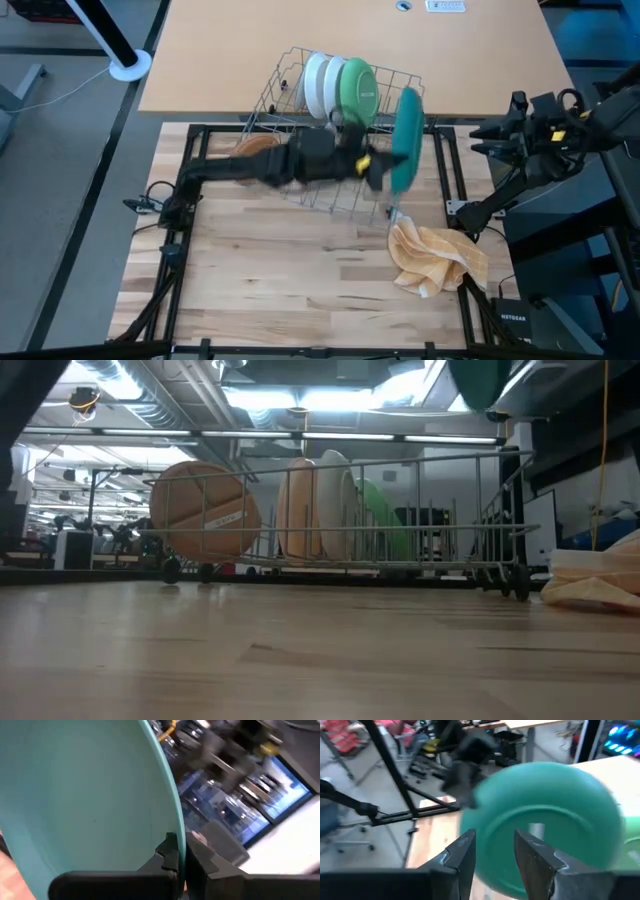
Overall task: Sort dishes
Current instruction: Put the dark green plate in the dish rack
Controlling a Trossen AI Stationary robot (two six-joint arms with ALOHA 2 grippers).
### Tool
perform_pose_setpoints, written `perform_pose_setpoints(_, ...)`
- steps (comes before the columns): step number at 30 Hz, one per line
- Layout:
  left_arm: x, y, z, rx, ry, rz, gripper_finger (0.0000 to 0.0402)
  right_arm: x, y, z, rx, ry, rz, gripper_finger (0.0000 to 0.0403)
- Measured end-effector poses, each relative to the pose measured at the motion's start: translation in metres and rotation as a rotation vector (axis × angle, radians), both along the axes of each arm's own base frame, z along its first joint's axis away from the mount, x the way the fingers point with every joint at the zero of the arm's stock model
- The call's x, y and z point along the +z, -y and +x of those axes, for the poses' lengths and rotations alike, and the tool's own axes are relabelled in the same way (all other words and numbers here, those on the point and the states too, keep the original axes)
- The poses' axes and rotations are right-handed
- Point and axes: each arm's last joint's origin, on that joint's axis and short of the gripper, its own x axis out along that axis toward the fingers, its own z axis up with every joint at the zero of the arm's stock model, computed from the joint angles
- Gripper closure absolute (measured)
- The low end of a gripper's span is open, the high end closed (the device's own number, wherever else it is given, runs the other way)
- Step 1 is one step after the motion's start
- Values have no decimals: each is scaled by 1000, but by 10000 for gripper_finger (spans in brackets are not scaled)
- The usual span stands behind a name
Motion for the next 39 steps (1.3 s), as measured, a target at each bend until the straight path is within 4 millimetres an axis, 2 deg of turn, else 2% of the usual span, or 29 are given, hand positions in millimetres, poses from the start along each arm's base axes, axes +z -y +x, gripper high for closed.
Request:
perform_pose_setpoints(5, -7, -82, 2, -8, -20, 7, 401, 0, -3, 8, -68, 0, -87, 265)
perform_pose_setpoints(10, -17, -159, -8, 35, -44, 4, 401, 0, -4, 13, -144, 4, -124, 265)
perform_pose_setpoints(14, -23, -210, -22, 57, -46, -1, 401, -3, -8, 21, -205, -8, -170, 265)
perform_pose_setpoints(17, -34, -237, -28, 57, -69, -31, 401, -8, -12, 29, -255, -28, -219, 265)
perform_pose_setpoints(19, -41, -248, -28, 41, -73, -61, 401, -11, -14, 34, -297, -36, -254, 265)
perform_pose_setpoints(22, -46, -253, -28, -68, -71, -111, 401, -17, -18, 42, -342, -55, -299, 265)
perform_pose_setpoints(27, -44, -242, -25, -261, -65, -171, 401, -22, -22, 47, -350, -76, -321, 265)
perform_pose_setpoints(30, -45, -235, -22, -293, -73, -209, 401, -22, -22, 47, -355, -75, -323, 265)
perform_pose_setpoints(34, -44, -232, -20, -271, -67, -203, 401, -22, -21, 46, -374, -69, -338, 265)
perform_pose_setpoints(39, -46, -248, -23, -50, -36, -175, 401, -20, -16, 40, -399, -56, -363, 265)
